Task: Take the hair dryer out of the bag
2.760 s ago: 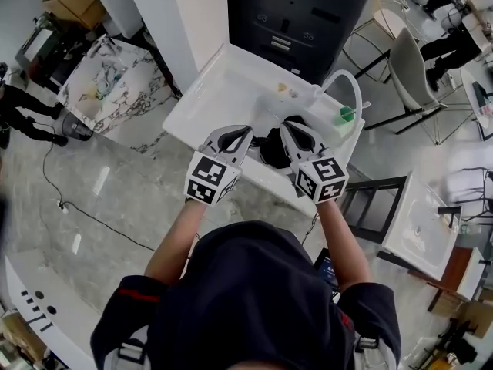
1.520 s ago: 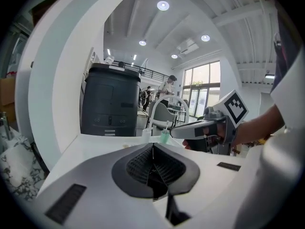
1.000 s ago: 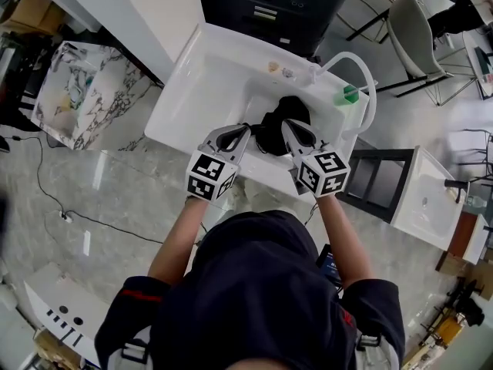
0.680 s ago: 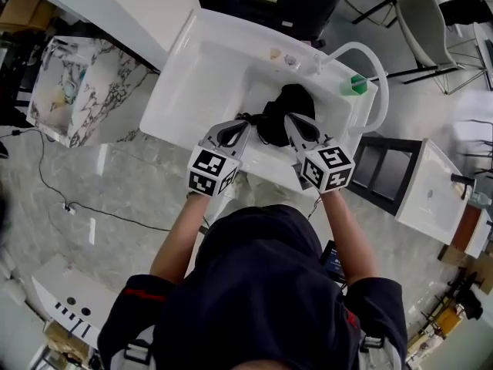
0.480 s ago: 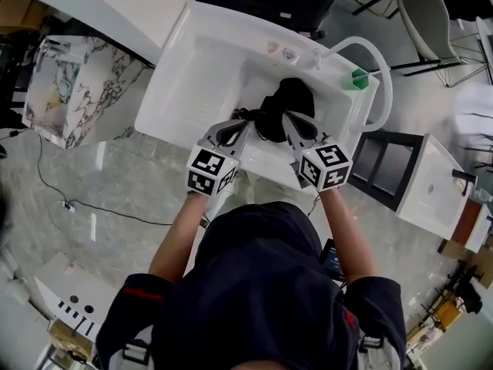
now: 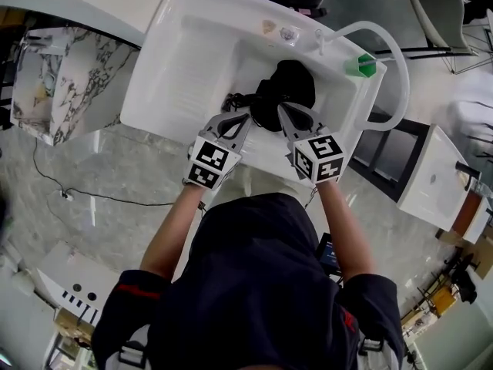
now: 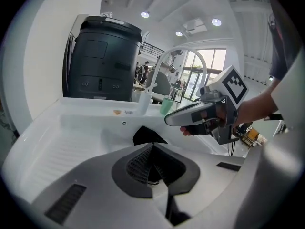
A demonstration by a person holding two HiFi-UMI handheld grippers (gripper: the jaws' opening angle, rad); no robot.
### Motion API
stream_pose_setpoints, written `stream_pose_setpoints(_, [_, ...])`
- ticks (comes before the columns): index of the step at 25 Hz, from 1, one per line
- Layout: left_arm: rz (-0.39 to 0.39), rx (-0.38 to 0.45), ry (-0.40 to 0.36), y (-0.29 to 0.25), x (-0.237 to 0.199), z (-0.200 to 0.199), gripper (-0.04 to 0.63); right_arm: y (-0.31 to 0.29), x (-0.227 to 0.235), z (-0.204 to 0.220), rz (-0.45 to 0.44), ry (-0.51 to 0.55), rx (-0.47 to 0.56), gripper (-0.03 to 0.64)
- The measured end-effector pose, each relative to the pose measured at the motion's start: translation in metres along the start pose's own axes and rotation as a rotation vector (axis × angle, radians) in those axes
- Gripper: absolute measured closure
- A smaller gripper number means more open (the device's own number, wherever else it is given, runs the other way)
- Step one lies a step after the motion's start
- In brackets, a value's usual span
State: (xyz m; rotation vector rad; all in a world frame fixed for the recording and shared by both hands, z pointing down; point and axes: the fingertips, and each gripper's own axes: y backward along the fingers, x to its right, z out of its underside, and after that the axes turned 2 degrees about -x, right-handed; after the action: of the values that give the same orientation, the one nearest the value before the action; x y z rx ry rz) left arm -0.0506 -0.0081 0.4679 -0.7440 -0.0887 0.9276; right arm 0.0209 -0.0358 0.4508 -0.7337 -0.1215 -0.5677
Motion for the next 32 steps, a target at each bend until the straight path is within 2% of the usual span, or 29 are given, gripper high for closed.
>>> stream_pose_setpoints(6, [0.038,-0.018,0.008,-0.014,0.002,0.006,0.580,-0.008,0.009,0.018,0.014,0.017,-0.060,0.583])
stream_pose_setpoints(11, [0.043,-0.027,0.013,-0.025,-0.001,0.009,0.580,-0.020,0.015,0.036,0.028,0.020,-0.126,0.581])
stream_pose_setpoints(14, [0.043,-0.031,0.014,-0.029,-0.002,0.011,0.580,-0.028,0.017,0.045,0.045,0.058,-0.168,0.581])
stream_pose_setpoints(19, [0.036,-0.041,0.019,-0.033,-0.005,0.015,0.580,-0.044,0.018,0.059,0.033,0.081,-0.235,0.578])
stream_pose_setpoints(22, [0.029,-0.048,0.024,-0.034,-0.006,0.018,0.580,-0.054,0.017,0.069,0.013,0.083,-0.287,0.500])
stream_pose_setpoints(27, [0.021,-0.054,0.030,-0.035,-0.008,0.021,0.580,-0.067,0.022,0.084,0.042,0.141,-0.356,0.475])
stream_pose_setpoints(32, [0.015,-0.061,0.016,-0.034,-0.010,0.018,0.580,-0.077,0.029,0.097,0.080,0.142,-0.410,0.454])
